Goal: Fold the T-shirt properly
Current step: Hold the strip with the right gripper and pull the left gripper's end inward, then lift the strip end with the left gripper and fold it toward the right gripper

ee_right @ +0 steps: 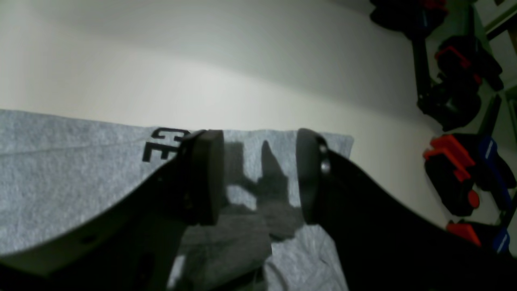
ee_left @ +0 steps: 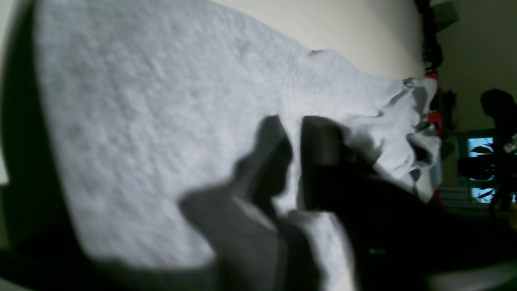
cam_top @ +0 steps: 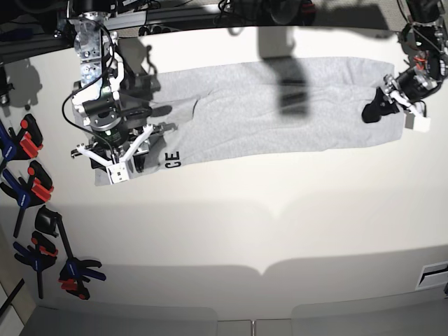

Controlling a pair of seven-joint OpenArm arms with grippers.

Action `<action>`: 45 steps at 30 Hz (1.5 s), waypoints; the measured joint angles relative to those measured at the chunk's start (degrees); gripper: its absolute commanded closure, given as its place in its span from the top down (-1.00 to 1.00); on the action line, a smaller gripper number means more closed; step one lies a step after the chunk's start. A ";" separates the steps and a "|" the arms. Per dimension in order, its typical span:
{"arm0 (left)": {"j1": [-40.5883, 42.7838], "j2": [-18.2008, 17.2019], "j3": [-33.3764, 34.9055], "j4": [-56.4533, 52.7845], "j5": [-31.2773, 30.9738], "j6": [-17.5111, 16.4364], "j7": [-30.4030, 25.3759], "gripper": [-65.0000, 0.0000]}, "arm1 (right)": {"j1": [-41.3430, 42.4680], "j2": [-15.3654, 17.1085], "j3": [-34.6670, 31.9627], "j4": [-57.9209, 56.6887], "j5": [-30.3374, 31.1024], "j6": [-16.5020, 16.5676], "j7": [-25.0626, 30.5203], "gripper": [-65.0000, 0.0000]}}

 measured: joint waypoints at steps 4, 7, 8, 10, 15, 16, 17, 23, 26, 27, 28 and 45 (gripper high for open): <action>0.00 -0.70 0.57 0.09 2.12 -0.17 -1.33 -1.00 | 0.00 0.02 -0.02 0.02 -0.22 0.00 -0.04 -0.16; 0.00 -2.14 0.85 0.09 2.10 0.37 -0.81 -1.00 | 0.00 0.00 0.00 0.02 -0.22 0.00 -0.07 -0.16; 0.04 -2.93 0.83 0.09 1.84 0.57 -0.70 -1.00 | 0.02 0.02 -0.02 0.00 -0.22 0.00 -0.13 -0.16; 0.66 -5.01 0.83 1.57 2.27 1.99 -0.11 -1.00 | 0.02 0.00 -0.02 0.02 -0.22 0.00 -0.13 -0.16; 0.85 -8.87 0.85 8.24 7.13 8.20 1.20 -1.00 | 0.00 -0.11 0.00 0.02 -0.28 0.00 -0.22 -0.16; 1.03 -9.33 0.90 9.99 9.11 8.11 1.62 -1.00 | 0.02 -0.11 0.00 0.02 -0.26 0.00 -0.22 -0.16; 1.14 -9.81 0.96 11.80 11.06 7.96 1.68 -1.00 | 0.02 -0.13 -0.02 0.02 -0.22 0.00 -0.15 -0.16; 1.11 -11.85 0.94 22.56 20.74 16.46 1.03 -1.00 | 0.02 -0.13 0.00 0.02 -0.28 0.00 -0.22 -0.16; 1.16 -11.19 0.94 27.41 25.29 20.57 0.96 -1.00 | 0.00 -0.13 -0.02 0.57 -0.33 0.00 -0.66 -0.16; 1.14 -10.71 0.94 28.96 26.47 21.55 1.03 -1.00 | 0.00 -0.13 -0.02 0.98 -0.37 0.00 -0.68 -0.16; 1.14 -9.99 0.94 30.51 27.82 23.04 1.27 -1.00 | 0.02 -0.13 0.00 1.55 -0.39 0.00 -0.74 -0.16; 1.22 13.90 15.32 37.35 49.96 28.96 -1.86 -1.00 | 0.02 -0.11 0.00 7.61 -0.17 0.00 -2.36 -0.16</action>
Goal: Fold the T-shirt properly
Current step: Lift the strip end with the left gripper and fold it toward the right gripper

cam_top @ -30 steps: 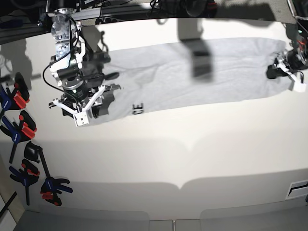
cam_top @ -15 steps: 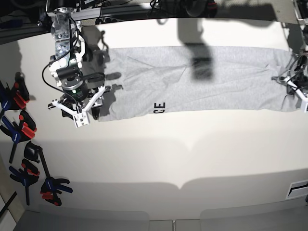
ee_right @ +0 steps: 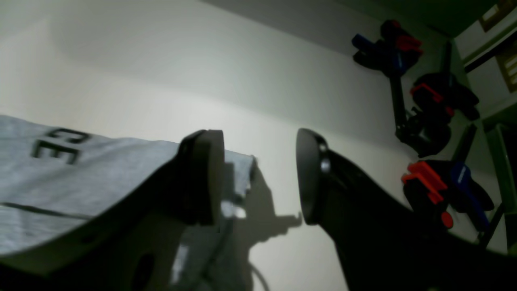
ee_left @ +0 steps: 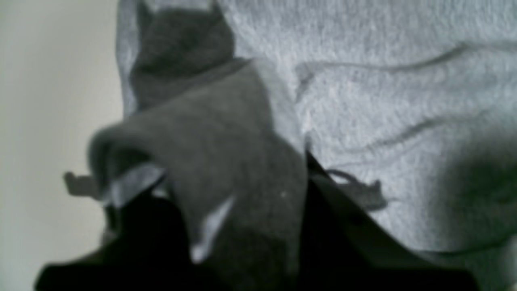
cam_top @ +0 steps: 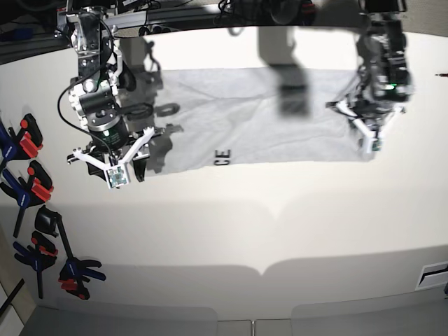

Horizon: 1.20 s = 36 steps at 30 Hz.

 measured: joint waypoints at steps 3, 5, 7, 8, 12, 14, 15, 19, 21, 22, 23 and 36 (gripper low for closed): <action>-0.83 0.57 4.66 0.13 3.78 5.62 -0.31 -1.00 | 0.00 -0.02 -0.02 0.00 0.00 0.00 0.00 -0.16; -1.75 0.55 6.25 0.13 7.23 6.97 -0.22 -1.00 | 0.00 0.00 0.00 0.00 0.00 0.00 0.02 -0.16; -2.71 0.59 6.86 0.13 9.99 7.50 0.44 -1.00 | 0.00 -0.02 -0.02 0.00 0.00 0.00 0.00 -0.16; -3.19 0.59 6.84 0.09 10.99 7.61 0.76 -1.00 | 0.02 0.00 -0.02 0.00 0.00 0.02 0.00 -0.16; -6.23 0.55 6.78 0.09 13.44 8.70 3.89 -1.00 | 0.00 0.00 0.00 0.00 0.00 0.02 0.00 -0.16; -7.50 0.55 6.80 0.15 13.38 8.76 4.15 -1.00 | 0.00 0.00 0.00 0.00 0.02 0.02 0.00 -0.16; -7.93 0.57 6.80 0.39 13.27 8.74 4.24 -1.00 | 0.00 -0.02 0.00 0.00 0.04 0.00 -0.02 -0.16; -8.17 0.57 6.80 2.19 13.14 8.74 4.81 -1.00 | 0.00 0.00 0.00 0.00 0.26 0.00 -0.02 -0.16; -8.00 0.55 6.80 3.52 12.28 8.76 4.92 -1.00 | 0.00 0.00 0.00 0.00 0.26 0.00 -0.02 -0.16; -7.89 0.55 6.80 4.13 11.72 8.76 4.92 -1.00 | 0.00 0.00 -0.02 0.00 0.26 0.00 0.00 -0.16; -7.89 0.55 6.80 4.68 10.97 8.76 4.94 -1.00 | 0.00 -0.02 -0.02 0.00 0.28 0.00 0.00 -0.16; -5.75 0.55 6.84 6.56 0.02 8.76 -2.54 -1.00 | 0.00 0.00 0.00 0.00 0.28 0.00 0.00 -0.16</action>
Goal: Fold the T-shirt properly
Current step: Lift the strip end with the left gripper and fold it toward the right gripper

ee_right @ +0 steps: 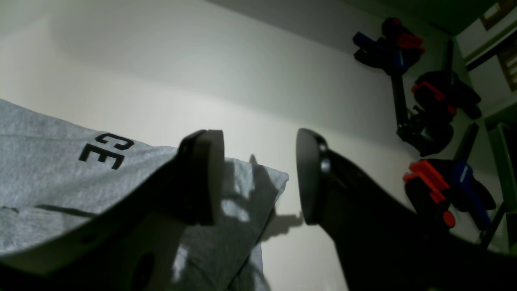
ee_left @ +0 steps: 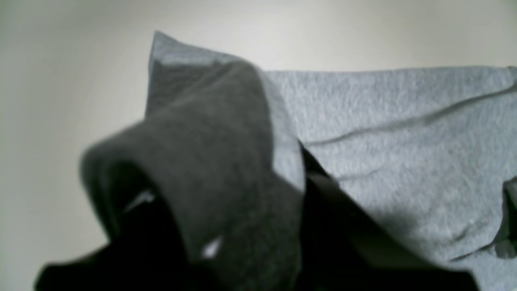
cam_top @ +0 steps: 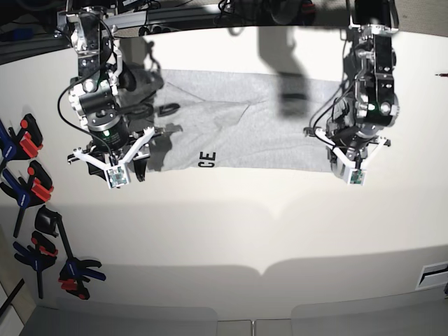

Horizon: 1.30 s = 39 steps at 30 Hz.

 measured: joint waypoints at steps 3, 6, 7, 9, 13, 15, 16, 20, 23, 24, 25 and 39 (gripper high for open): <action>2.60 0.00 0.00 0.00 0.02 -0.02 -0.46 -1.00 | 0.00 -0.02 0.00 0.00 0.00 0.00 0.02 -0.16; 5.33 0.00 0.00 0.00 0.04 -1.18 -1.99 -1.00 | 0.00 -0.02 -0.02 0.00 -0.02 0.00 0.02 -0.16; 5.97 0.00 0.00 0.00 0.00 -2.75 -2.75 -1.00 | 0.00 -0.02 0.00 0.00 0.00 0.02 -0.02 -0.16; 6.64 0.02 0.00 0.00 -1.84 -4.24 -3.30 -1.00 | 0.00 -0.02 0.00 0.00 -0.02 0.00 0.00 -0.16; 6.95 0.02 0.00 0.00 -3.87 -4.50 -3.28 -1.00 | 0.00 0.00 -0.02 0.00 0.11 0.00 0.00 -0.16; 6.93 0.59 -0.04 0.00 -3.85 -4.50 -3.30 -1.00 | 0.00 0.00 -0.02 0.00 0.13 0.00 0.00 -0.16; 6.95 1.03 -0.07 0.00 -3.82 -4.42 -4.09 -1.00 | 0.00 0.00 0.00 0.00 0.13 0.00 -0.02 -0.16; 6.93 3.52 0.00 0.00 -3.65 -4.35 -6.10 -1.00 | 0.00 0.00 0.00 0.00 0.13 0.00 -0.02 -0.16; 7.04 4.70 0.00 0.00 -2.34 -4.35 -6.05 -1.00 | 0.00 0.00 0.00 0.00 0.13 0.00 -0.02 -0.16; 7.08 4.79 0.00 0.00 -2.10 -4.35 -6.05 -1.00 | 0.00 0.00 0.00 0.00 0.13 0.00 -0.02 -0.16; 7.10 4.76 0.00 0.00 -2.10 -4.35 -6.08 -1.00 | 0.00 -0.02 0.00 0.00 0.13 0.02 -0.09 -0.16; 7.08 4.63 -0.04 0.00 -4.66 -4.35 -7.61 -1.00 | 0.00 0.00 0.00 0.00 0.13 0.00 -0.20 -0.16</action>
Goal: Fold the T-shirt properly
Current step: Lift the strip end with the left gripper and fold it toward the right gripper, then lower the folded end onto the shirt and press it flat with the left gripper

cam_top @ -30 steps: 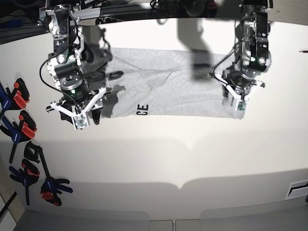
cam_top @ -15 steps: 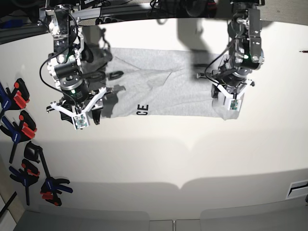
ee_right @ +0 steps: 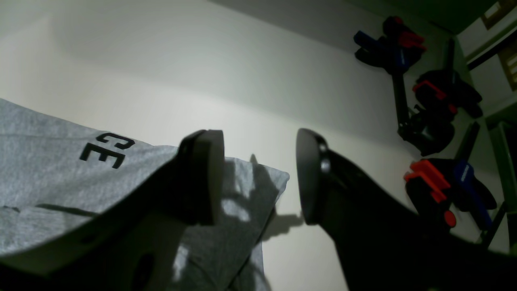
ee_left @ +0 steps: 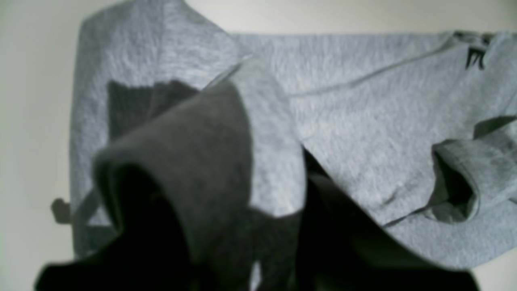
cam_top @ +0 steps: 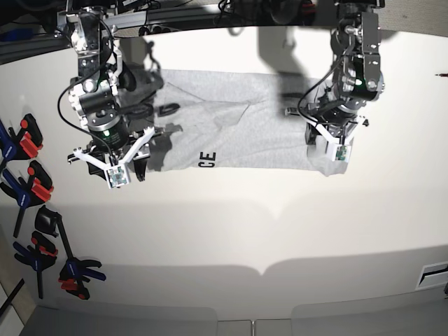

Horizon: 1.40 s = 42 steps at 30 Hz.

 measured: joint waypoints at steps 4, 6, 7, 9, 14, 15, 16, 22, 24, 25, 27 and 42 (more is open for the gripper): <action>0.02 0.00 0.00 0.00 -0.04 0.02 0.17 -0.71 | 0.00 -0.02 0.00 0.00 0.02 0.02 -0.02 -0.16; 0.00 0.00 0.00 0.00 -0.02 0.02 0.22 -0.45 | 0.00 0.00 0.00 0.00 0.00 0.00 -0.04 -0.16; 0.00 0.00 0.00 0.00 -0.02 0.00 0.22 -0.36 | 0.00 0.00 0.00 0.00 0.00 0.00 -0.04 -0.16; 0.00 0.00 0.00 0.00 -1.01 0.00 0.20 -0.27 | 0.00 0.00 0.00 0.00 0.00 0.02 -0.04 -0.16; 0.00 0.00 0.00 0.00 -6.67 0.00 -0.17 -0.26 | 0.00 -0.02 0.00 0.00 0.00 0.00 -0.04 -0.16; 0.02 0.00 0.00 0.00 -7.54 0.00 -1.18 -0.26 | 0.00 0.00 0.00 0.00 0.00 0.00 -0.04 -0.16; 0.02 0.00 0.00 0.00 -8.85 0.02 -1.73 -0.26 | 0.00 0.00 0.00 0.00 0.00 0.00 -0.04 -0.16; 0.00 0.00 0.00 0.00 -16.20 -0.02 -3.19 -0.26 | 0.00 0.00 0.00 0.00 0.02 0.02 -0.04 -0.16; -0.02 0.00 0.00 0.00 -16.09 -2.56 -3.32 -0.26 | 0.00 -0.02 0.00 0.00 0.02 0.00 -0.04 -0.16; 0.00 0.00 0.00 0.00 -16.02 -3.56 -4.76 -0.26 | 0.00 0.00 0.00 0.00 0.02 0.00 -0.07 -0.16; -0.02 0.00 0.00 0.00 -16.11 -4.83 -7.82 -0.26 | 0.00 -0.02 0.00 0.00 0.02 0.00 -0.04 -0.16; -1.01 0.02 -0.31 0.07 -10.16 -3.45 -2.71 -0.26 | 0.00 -0.02 -0.02 0.00 0.02 0.00 -0.59 -0.16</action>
